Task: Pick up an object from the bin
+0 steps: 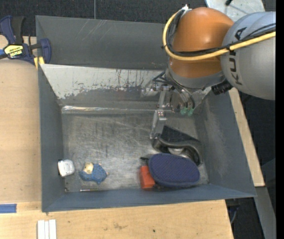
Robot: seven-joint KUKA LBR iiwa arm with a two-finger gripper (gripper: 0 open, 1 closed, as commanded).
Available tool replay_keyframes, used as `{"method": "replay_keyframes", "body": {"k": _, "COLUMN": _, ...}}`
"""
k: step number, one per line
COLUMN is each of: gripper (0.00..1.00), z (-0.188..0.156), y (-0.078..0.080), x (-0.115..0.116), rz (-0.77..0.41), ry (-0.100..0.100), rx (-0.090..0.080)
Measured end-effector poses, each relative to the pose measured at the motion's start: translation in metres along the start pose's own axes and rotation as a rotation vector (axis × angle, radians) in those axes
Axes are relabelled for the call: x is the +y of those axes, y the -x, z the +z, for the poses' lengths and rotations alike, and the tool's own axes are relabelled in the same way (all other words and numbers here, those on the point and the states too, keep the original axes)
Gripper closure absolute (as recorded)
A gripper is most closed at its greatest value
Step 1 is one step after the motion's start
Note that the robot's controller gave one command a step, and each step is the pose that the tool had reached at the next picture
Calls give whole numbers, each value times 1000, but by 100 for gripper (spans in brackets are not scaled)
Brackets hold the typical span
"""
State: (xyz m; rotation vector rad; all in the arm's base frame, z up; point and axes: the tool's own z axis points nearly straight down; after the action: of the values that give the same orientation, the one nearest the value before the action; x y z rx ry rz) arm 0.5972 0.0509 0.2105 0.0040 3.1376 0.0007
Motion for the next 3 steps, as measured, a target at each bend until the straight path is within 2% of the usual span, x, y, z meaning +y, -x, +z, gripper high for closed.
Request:
{"method": "replay_keyframes", "body": {"k": 1, "gripper": 0, "z": 71, "y": -83, "x": -35, "rz": -251, "ry": 0, "rx": 8}}
{"method": "replay_keyframes", "body": {"k": 2, "gripper": 0, "z": 137, "y": -63, "x": -46, "rz": -469, "ry": 3, "rx": 2}}
{"method": "replay_keyframes", "body": {"k": 3, "gripper": 0, "z": 111, "y": 18, "x": -87, "rz": -878, "ry": 1, "rx": 2}}
